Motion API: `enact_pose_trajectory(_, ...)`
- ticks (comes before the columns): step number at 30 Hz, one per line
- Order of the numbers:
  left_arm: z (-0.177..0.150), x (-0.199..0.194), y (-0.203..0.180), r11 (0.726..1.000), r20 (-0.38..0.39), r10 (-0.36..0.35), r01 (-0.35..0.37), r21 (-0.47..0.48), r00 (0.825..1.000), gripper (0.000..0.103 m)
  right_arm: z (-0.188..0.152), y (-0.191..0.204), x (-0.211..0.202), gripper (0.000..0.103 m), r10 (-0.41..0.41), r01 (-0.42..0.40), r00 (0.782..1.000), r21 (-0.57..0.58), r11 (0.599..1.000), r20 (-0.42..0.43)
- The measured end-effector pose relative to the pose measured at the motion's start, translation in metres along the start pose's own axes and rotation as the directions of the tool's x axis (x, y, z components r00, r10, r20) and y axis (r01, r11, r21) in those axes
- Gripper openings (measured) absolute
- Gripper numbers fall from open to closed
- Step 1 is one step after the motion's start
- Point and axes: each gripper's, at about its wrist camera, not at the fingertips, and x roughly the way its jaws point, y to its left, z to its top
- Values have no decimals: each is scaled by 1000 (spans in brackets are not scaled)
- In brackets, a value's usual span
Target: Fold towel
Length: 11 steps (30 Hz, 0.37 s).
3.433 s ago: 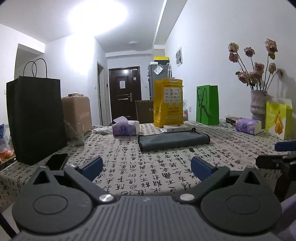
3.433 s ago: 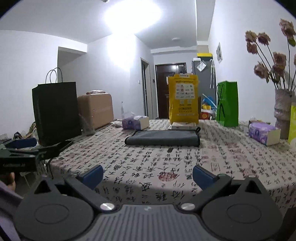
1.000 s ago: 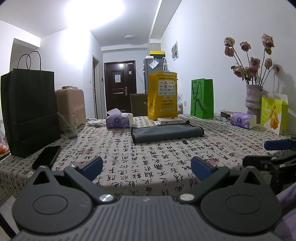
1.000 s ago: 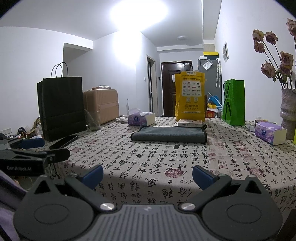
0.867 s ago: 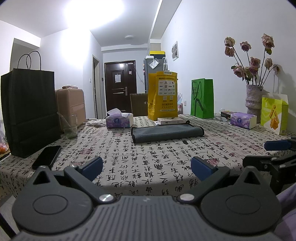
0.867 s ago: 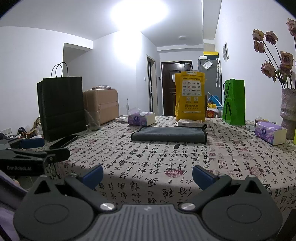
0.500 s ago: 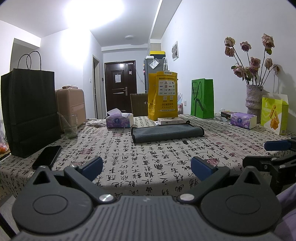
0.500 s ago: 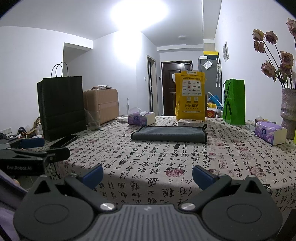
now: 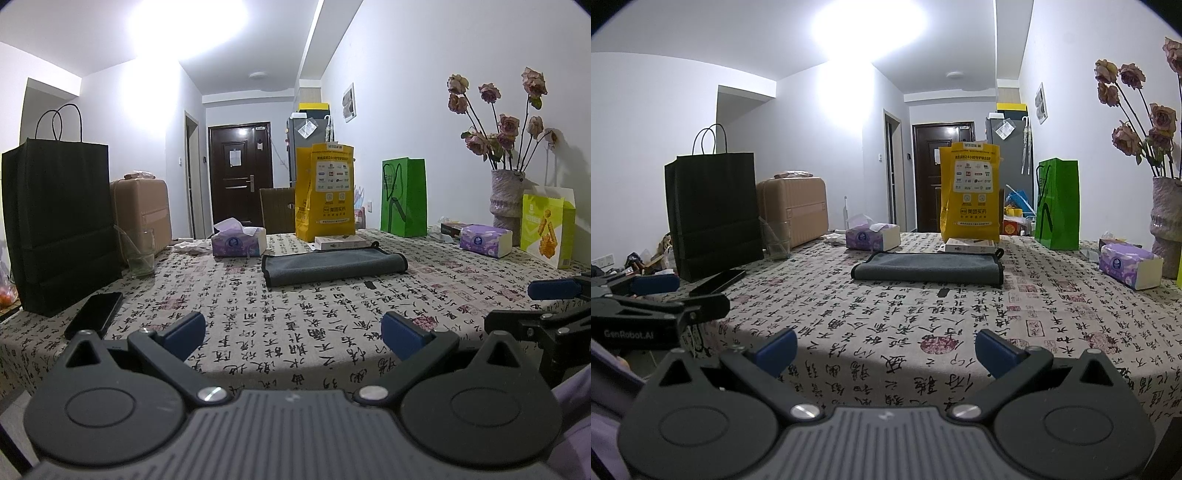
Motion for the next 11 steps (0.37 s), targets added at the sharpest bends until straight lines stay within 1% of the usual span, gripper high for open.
enact_pose_trajectory(11, 1, -1, 0, 1000, 0, -4, 4, 1, 1000, 103, 0, 0, 0, 103, 0, 0, 1000, 0, 1000, 0)
